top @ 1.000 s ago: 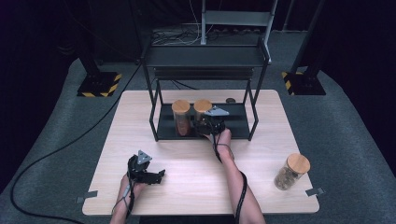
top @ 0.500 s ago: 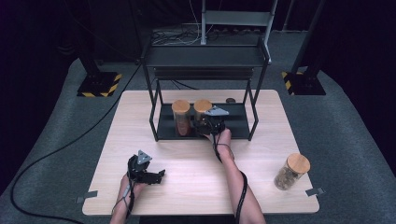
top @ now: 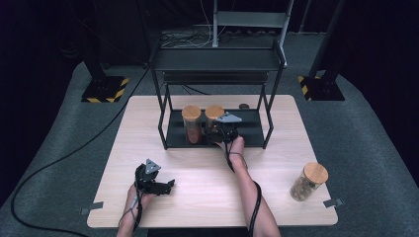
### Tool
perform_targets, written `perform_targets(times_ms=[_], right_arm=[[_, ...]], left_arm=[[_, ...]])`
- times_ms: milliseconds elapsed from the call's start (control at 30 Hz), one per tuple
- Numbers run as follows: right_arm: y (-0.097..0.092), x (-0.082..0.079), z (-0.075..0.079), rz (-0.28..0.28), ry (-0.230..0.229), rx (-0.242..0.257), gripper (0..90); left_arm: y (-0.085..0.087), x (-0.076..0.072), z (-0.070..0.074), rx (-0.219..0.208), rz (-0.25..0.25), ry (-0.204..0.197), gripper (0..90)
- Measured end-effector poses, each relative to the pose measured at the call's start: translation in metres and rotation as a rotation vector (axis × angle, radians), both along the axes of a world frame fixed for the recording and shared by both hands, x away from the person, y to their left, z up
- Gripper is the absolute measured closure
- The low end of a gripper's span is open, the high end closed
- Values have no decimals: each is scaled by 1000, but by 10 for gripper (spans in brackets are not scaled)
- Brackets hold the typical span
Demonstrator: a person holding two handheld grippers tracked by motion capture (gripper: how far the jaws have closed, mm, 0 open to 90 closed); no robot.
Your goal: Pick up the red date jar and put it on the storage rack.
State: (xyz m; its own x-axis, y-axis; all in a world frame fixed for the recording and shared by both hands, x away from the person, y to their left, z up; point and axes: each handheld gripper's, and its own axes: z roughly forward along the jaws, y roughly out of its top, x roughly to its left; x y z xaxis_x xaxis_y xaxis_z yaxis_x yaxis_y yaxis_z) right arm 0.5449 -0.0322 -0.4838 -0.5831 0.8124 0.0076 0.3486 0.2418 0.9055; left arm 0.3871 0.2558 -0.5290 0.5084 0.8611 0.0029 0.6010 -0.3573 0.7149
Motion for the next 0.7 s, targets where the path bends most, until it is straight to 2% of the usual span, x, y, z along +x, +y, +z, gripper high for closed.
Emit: perform_targets(times_ms=[67,267,300,567,700], right_arm=[[0,0,1,0,5,-6,233],[1,-4,2,-14,34,-38,91],[1,-4,3,-10,53,-38,69],[-2,-13,7,22,119,-79,0],[-5,-21,9,35,141,-88,0]], left_arm=[[0,0,0,-1,1,0,23],[0,0,0,0,0,0,23],[0,0,0,0,0,0,23],[0,0,0,0,0,0,23],[0,0,0,0,3,0,24]])
